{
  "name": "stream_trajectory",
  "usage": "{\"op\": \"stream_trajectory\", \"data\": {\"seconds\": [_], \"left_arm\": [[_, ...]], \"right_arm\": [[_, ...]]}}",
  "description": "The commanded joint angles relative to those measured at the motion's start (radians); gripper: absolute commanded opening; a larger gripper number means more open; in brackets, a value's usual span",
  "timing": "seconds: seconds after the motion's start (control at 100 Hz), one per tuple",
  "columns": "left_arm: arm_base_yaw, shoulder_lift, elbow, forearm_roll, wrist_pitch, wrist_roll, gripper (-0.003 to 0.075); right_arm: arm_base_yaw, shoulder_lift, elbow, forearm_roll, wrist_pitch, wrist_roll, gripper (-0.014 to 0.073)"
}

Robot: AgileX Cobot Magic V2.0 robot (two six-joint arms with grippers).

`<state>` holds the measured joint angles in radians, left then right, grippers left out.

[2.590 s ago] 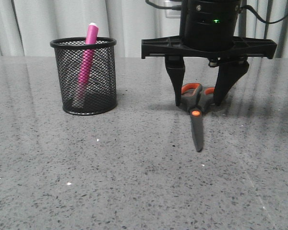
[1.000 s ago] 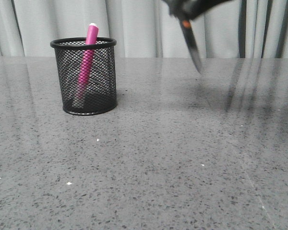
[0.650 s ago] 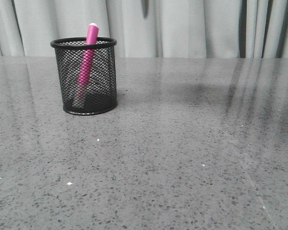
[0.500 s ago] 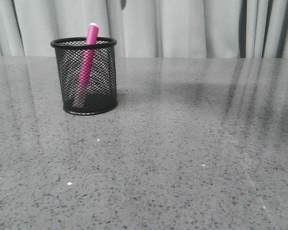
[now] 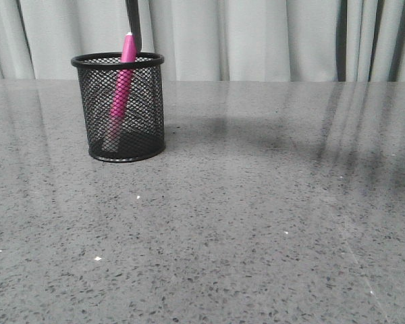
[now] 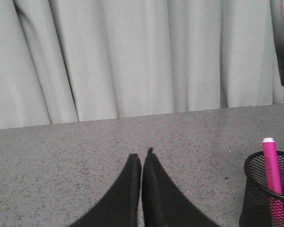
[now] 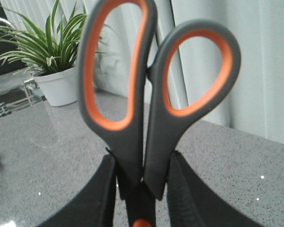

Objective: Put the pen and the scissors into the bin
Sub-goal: 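Lift the scissors blade-down with the right gripper toward the cup, then lower the scissors blades into the mesh cup with the right gripper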

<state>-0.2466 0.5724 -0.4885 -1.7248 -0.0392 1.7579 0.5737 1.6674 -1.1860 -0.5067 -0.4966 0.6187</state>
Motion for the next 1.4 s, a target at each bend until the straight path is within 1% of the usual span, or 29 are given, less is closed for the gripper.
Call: {"op": "stream_trajectory", "data": {"seconds": [0.0,0.13,0.35,0.54,1.0,1.24,1.39], "left_arm": [[-0.001,0.0,-0.027,-0.003,0.018,-0.007,-0.0022],[-0.001,0.0,-0.027,-0.003,0.018,-0.007,-0.0022],[-0.001,0.0,-0.027,-0.003,0.018,-0.007,-0.0022],[-0.001,0.0,-0.027,-0.003,0.018,-0.007,-0.0022],[-0.001,0.0,-0.027,0.004,0.018,-0.007,-0.0022],[-0.001,0.0,-0.027,0.004,0.018,-0.007,-0.0022],[-0.001,0.0,-0.027,0.004,0.018,-0.007,-0.0022]], "right_arm": [[0.003,-0.03,-0.026,-0.031,-0.095,-0.013,-0.0059],[0.003,-0.015,-0.026,-0.108,-0.095,-0.013,-0.0059],[0.003,0.026,-0.025,-0.171,-0.119,-0.013,-0.0059],[0.003,0.067,-0.003,-0.173,-0.26,-0.013,-0.0059],[-0.007,0.084,0.009,-0.176,-0.322,-0.02,-0.0059],[-0.016,0.084,0.087,-0.176,-0.377,-0.02,-0.0059],[-0.016,0.084,0.117,-0.176,-0.382,-0.02,-0.0059]]}}
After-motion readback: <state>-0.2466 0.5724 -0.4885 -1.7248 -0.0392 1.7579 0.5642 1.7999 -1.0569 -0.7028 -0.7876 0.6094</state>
